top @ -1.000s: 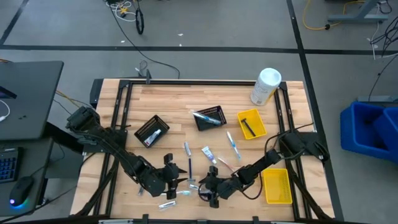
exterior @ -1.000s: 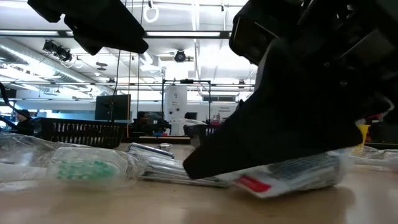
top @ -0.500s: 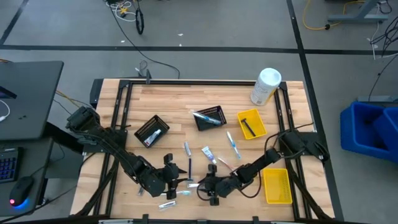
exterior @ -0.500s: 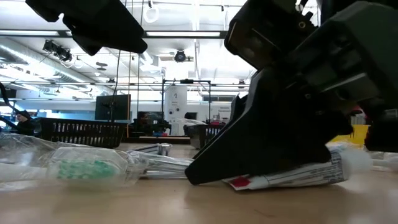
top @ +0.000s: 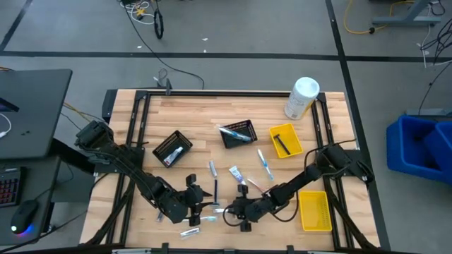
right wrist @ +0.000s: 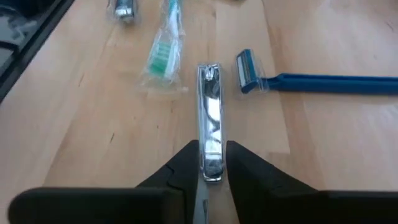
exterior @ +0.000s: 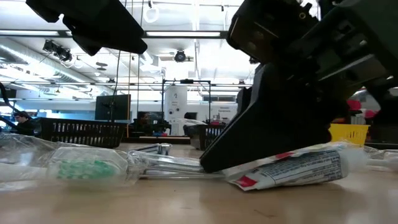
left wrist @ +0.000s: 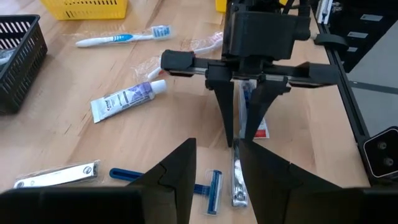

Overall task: Pick & Place Travel size toiletries
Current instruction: Put the silver nail cutter into the bottom yellow basket

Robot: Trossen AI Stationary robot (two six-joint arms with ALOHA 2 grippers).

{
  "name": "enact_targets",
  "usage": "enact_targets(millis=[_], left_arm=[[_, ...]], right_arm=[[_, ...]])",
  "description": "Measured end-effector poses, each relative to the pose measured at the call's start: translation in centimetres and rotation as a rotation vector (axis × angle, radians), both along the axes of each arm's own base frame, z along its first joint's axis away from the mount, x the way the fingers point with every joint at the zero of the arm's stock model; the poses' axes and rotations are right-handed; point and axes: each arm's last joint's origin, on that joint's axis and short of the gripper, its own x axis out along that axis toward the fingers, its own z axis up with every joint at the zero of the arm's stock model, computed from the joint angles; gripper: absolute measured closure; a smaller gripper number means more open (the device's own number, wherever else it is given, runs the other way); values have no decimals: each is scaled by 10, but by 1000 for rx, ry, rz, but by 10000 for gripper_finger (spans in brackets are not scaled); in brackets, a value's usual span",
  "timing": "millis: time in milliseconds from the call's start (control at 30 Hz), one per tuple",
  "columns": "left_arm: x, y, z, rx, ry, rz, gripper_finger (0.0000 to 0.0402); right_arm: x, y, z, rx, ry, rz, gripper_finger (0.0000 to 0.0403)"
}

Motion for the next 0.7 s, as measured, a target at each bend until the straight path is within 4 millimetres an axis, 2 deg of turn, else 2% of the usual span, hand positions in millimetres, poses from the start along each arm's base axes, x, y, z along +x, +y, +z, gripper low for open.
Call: enact_targets(millis=[133, 233, 367, 600, 700], left_arm=[[0, 0, 0, -1, 2, -3, 271], [0, 0, 0, 1, 2, -4, 271], [0, 0, 0, 0, 2, -4, 271], [0, 0, 0, -2, 1, -2, 271], [0, 0, 0, -2, 1, -2, 271]], right_arm=[[1, -1, 2, 37, 25, 44, 330], [2, -1, 3, 70, 21, 81, 321], [1, -2, 1, 13, 31, 85, 284], [2, -2, 3, -34, 8, 120, 197], [2, -3, -1, -46, 22, 121, 177]])
